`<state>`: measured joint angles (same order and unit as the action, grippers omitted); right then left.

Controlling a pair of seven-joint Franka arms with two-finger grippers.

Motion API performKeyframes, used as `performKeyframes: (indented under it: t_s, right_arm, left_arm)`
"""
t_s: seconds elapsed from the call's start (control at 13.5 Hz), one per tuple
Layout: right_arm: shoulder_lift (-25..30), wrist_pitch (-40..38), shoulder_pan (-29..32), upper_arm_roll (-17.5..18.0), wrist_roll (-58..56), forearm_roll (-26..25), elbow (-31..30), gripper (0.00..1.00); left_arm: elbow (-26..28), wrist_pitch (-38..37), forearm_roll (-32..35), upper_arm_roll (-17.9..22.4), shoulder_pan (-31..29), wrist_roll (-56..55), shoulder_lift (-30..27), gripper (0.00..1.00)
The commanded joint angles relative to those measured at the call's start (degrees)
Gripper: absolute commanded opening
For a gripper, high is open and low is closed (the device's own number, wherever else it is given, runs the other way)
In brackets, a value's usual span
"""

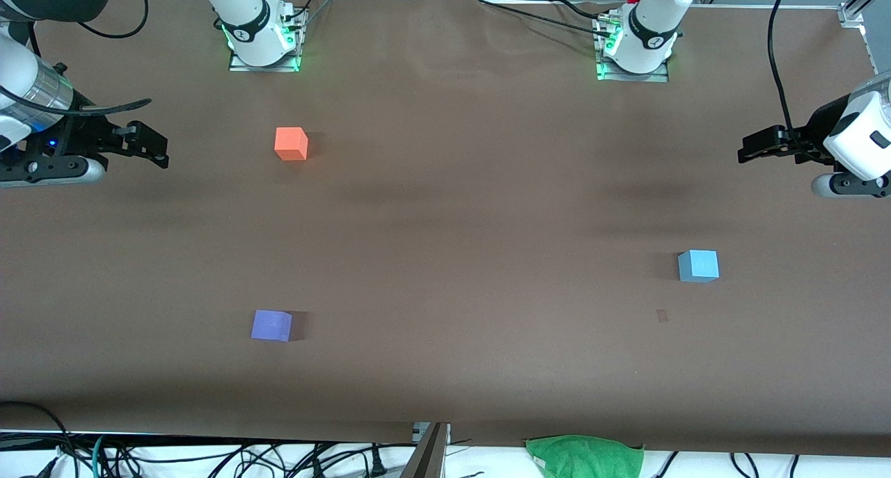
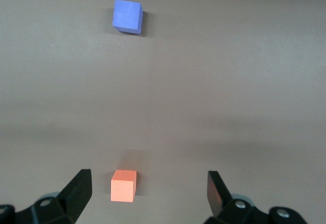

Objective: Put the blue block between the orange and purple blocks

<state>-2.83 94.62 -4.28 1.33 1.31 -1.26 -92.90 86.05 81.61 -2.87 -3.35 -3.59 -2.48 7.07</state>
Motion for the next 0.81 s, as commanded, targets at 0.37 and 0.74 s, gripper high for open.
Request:
performKeyframes:
  t_s: [0.37, 0.74]
  right_arm:
    - [-0.16, -0.23, 0.50, 0.34, -0.88, -0.67, 0.88, 1.00]
    - [-0.16, -0.23, 0.41, 0.34, -0.88, -0.67, 0.88, 1.00]
  left_arm:
    - [-1.76, -1.72, 1.38, -0.08, 0.42, -0.42, 0.93, 1.00]
    - [-1.76, -1.72, 1.38, -0.17, 0.51, -0.42, 0.93, 1.00]
